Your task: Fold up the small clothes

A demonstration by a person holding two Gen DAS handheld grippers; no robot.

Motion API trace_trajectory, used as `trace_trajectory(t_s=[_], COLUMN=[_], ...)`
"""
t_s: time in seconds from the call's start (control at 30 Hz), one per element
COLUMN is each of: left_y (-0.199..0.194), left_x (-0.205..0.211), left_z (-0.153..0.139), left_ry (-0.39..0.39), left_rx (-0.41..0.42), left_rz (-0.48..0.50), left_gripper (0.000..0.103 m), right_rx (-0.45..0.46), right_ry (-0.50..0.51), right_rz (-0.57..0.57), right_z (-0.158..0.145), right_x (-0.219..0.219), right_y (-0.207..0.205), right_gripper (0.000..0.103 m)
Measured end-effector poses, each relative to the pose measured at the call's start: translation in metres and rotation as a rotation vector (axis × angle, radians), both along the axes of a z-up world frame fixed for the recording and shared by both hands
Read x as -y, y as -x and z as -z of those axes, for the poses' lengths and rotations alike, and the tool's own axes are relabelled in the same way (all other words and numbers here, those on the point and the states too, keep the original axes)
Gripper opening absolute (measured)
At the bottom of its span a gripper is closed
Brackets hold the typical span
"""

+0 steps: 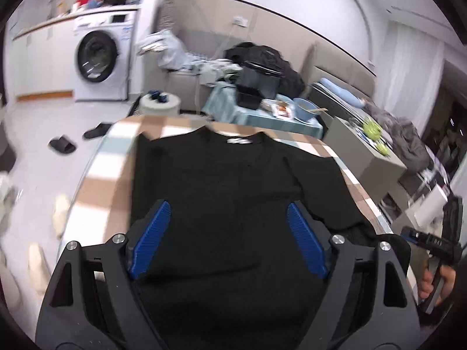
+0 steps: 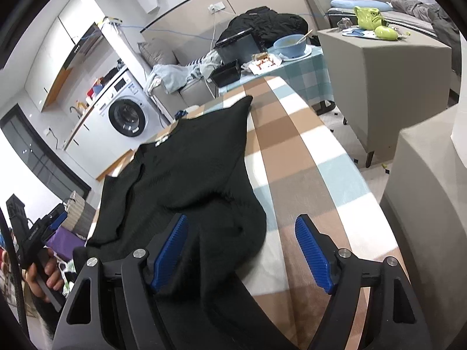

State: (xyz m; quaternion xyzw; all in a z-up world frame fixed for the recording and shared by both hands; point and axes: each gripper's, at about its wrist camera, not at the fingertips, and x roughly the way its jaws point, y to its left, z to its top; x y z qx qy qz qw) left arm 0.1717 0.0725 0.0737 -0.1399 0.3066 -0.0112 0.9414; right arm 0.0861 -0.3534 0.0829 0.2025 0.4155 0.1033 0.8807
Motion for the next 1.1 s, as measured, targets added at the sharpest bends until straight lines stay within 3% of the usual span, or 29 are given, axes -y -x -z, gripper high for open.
trace_trajectory(t_s=[0.2, 0.33, 0.43, 0.53, 0.57, 0.67, 0.7, 0.77, 0.87, 0.97, 1.1], left_y=[0.058, 0.083, 0.108, 0.123, 0.126, 0.131, 0.132, 0.132, 0.125, 0.118, 0.111], left_x=[-0.044, -0.063, -0.086, -0.101, -0.104, -0.105, -0.104, -0.102, -0.097, -0.095, -0.091], left_z=[0.021, 0.036, 0.043, 0.053, 0.057, 0.063, 0.064, 0.068, 0.072, 0.082, 0.093], left_ry=[0.068, 0.063, 0.088, 0.151, 0.153, 0.119, 0.114, 0.119, 0.119, 0.120, 0.102], left_rx=[-0.027, -0.077, -0.062, -0.092, -0.114, -0.145, -0.150, -0.159, -0.165, -0.197, -0.238], left_rz=[-0.156, -0.205, -0.296, -0.311, -0.304, -0.283, -0.279, -0.259, -0.256, -0.261, -0.285], left_gripper=[0.081, 0.081, 0.081, 0.081, 0.081, 0.081, 0.081, 0.081, 0.081, 0.081, 0.081], right_rx=[-0.029, -0.074, -0.094, -0.106, -0.103, -0.104, -0.102, -0.003, 0.172, 0.118, 0.008], right_ry=[0.060, 0.062, 0.083, 0.059, 0.051, 0.079, 0.097, 0.068, -0.021, -0.086, -0.042], right_rz=[-0.080, -0.126, -0.135, -0.190, -0.213, -0.273, -0.268, -0.272, -0.180, -0.143, -0.148], right_z=[0.014, 0.029, 0.037, 0.042, 0.043, 0.046, 0.046, 0.029, -0.005, 0.002, 0.028], right_x=[-0.006, -0.011, -0.015, -0.023, -0.025, -0.035, -0.036, -0.032, -0.008, 0.007, 0.001], right_y=[0.018, 0.021, 0.019, 0.016, 0.016, 0.013, 0.012, 0.020, 0.034, 0.026, 0.017], right_gripper=[0.077, 0.077, 0.077, 0.071, 0.064, 0.017, 0.010, 0.006, 0.006, 0.006, 0.009])
